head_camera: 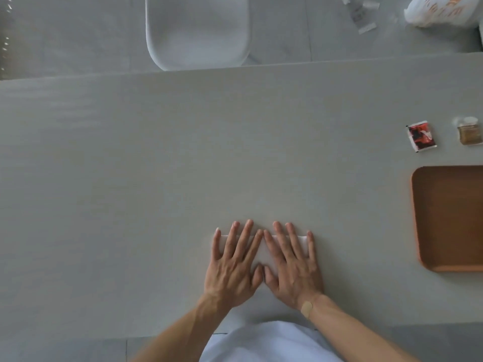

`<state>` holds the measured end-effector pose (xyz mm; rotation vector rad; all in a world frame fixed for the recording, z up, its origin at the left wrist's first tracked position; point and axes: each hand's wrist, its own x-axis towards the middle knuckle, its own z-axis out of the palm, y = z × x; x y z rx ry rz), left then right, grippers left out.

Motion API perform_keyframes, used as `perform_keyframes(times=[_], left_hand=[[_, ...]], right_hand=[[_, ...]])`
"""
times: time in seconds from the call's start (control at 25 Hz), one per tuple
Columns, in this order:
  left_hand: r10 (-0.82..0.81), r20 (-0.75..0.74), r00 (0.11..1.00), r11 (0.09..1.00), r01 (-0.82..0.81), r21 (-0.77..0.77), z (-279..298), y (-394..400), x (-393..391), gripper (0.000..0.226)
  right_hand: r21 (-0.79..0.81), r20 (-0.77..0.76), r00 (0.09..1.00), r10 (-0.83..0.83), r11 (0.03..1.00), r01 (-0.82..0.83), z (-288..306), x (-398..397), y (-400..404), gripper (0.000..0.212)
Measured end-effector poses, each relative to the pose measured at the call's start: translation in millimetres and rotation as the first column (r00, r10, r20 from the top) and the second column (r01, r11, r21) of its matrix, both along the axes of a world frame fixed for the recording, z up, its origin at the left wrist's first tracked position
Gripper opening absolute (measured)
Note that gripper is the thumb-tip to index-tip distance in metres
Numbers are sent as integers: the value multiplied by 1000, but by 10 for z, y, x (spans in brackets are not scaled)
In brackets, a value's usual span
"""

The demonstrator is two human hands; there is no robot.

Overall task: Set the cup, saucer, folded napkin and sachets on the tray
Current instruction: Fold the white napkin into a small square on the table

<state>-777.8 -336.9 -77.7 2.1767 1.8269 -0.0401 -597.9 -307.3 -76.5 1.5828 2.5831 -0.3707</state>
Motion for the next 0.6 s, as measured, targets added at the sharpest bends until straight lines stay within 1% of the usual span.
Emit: perform_keyframes(times=[0.24, 0.48, 0.6], left_hand=[[-16, 13, 1000, 999, 17, -39, -28, 24, 35, 74], [-12, 26, 1000, 997, 14, -81, 147, 30, -3, 67], [-9, 70, 998, 995, 16, -102, 236, 104, -87, 68]], right_hand=[[-27, 13, 1000, 14, 1000, -13, -47, 19, 8, 76], [-72, 28, 1000, -10, 997, 12, 146, -11, 18, 72], [-90, 19, 1000, -17, 996, 19, 266, 47, 55, 69]])
